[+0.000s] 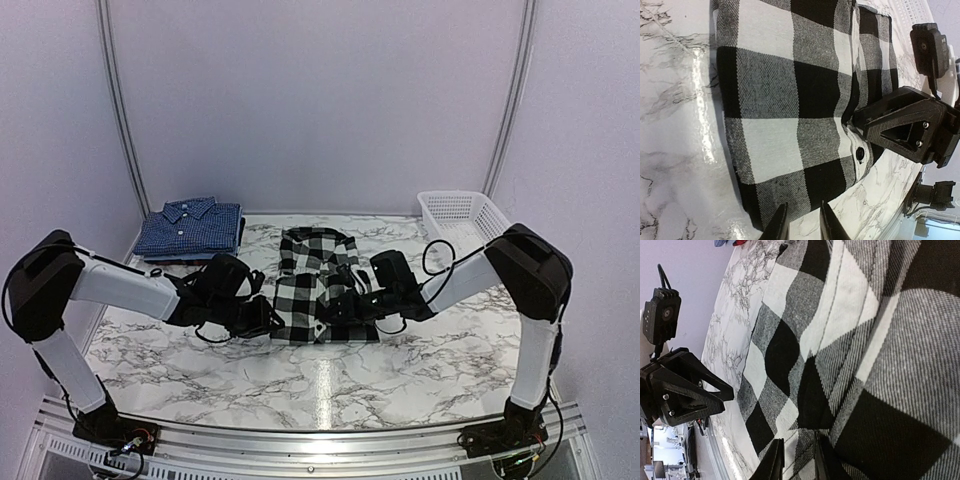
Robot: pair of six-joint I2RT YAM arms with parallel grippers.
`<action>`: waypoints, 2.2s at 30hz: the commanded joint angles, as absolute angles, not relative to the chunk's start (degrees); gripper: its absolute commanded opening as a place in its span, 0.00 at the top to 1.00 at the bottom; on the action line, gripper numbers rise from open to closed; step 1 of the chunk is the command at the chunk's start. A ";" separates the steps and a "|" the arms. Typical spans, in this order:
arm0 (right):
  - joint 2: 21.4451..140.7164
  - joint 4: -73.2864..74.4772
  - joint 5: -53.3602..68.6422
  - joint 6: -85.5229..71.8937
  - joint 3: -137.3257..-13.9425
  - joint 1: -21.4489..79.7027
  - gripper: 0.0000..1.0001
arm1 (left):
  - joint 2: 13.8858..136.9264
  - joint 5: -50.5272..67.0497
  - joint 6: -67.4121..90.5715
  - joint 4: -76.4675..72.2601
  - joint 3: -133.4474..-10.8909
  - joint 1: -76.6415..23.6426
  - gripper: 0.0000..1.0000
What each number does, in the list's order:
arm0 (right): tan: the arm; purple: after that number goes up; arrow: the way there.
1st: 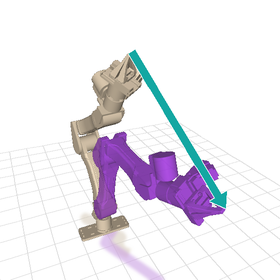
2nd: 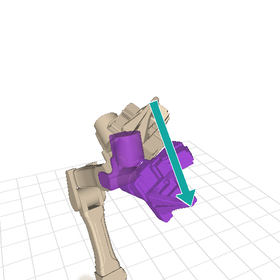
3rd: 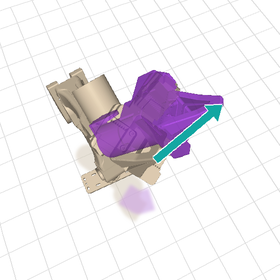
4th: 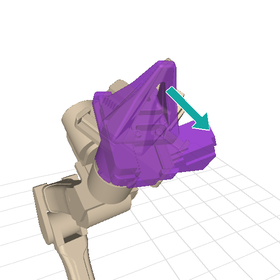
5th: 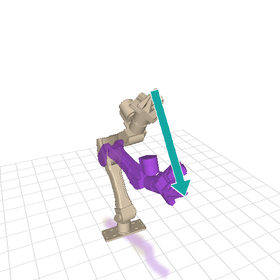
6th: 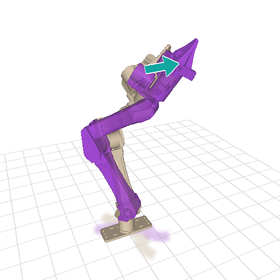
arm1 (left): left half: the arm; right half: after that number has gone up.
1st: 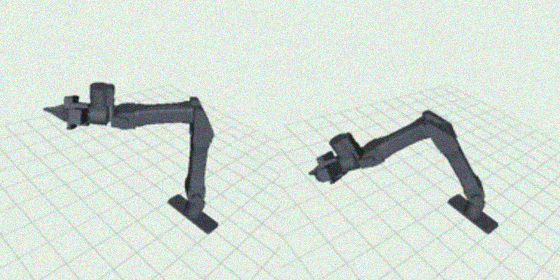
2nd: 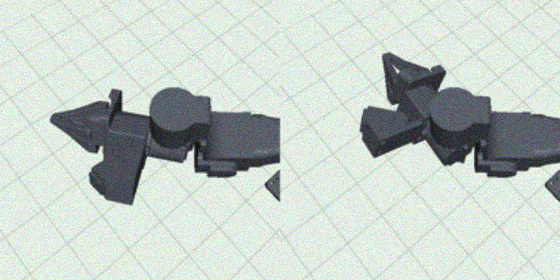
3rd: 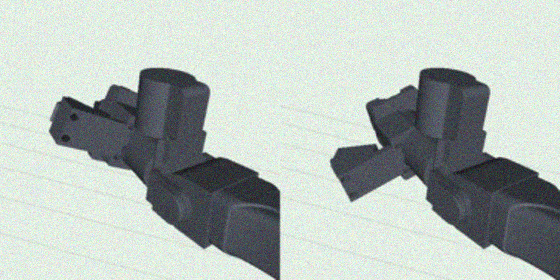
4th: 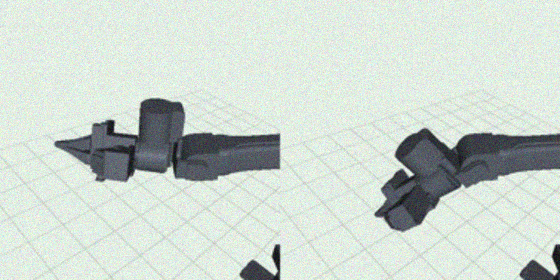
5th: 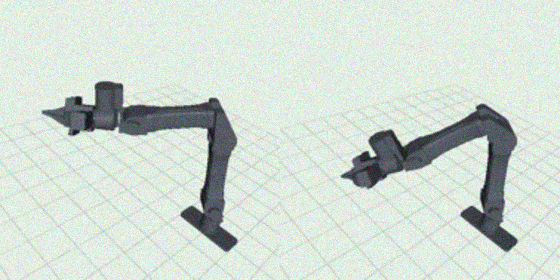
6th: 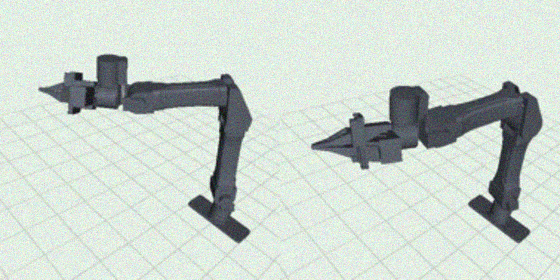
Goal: Fold and stack the long sleeve shirts
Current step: Smooth out the 2/3-rectangle-folded shirt at the center of the board, then pick up the 2/3-rectangle-folded shirt from the center of the board.
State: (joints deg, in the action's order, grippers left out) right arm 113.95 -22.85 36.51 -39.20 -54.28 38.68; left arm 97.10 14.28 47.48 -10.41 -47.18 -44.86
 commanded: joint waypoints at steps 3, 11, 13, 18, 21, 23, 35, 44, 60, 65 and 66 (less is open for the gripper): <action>104.25 -12.89 31.05 -36.08 -52.67 37.04 0.79 | 93.93 16.42 47.81 -8.53 -44.28 -43.31 0.76; 92.44 -11.06 29.02 -35.26 -38.66 33.30 0.78 | 92.76 17.61 47.67 -8.04 -42.91 -43.05 0.71; 90.31 -10.72 28.93 -35.04 -35.90 32.52 0.78 | 92.97 17.78 47.81 -8.09 -42.83 -43.03 0.69; 86.32 -8.30 27.52 -33.26 -31.83 30.96 0.77 | 93.29 17.01 47.72 -7.83 -42.70 -43.02 0.68; 85.96 -7.48 26.80 -32.75 -31.43 30.94 0.77 | 93.81 16.92 47.73 -7.82 -42.79 -43.05 0.67; 85.87 -7.47 26.17 -32.58 -31.09 30.94 0.76 | 94.28 16.96 47.72 -7.74 -42.98 -43.02 0.67; 88.46 -7.82 24.77 -32.52 -32.62 32.16 0.75 | 96.00 16.55 47.82 -7.25 -43.04 -43.95 0.69; 91.04 -9.44 23.53 -34.28 -33.45 34.44 0.75 | 96.74 15.80 47.81 -7.72 -42.73 -44.34 0.69; 89.95 -10.98 21.29 -36.67 -32.52 34.51 0.74 | 97.04 15.72 49.98 -7.29 -41.25 -44.52 0.65; 90.23 -12.68 22.06 -37.67 -32.01 34.82 0.74 | 98.56 16.68 51.67 -9.32 -40.91 -44.86 0.68; 90.38 -12.83 22.01 -37.82 -31.95 35.02 0.74 | 98.89 16.73 52.10 -9.71 -40.72 -44.85 0.69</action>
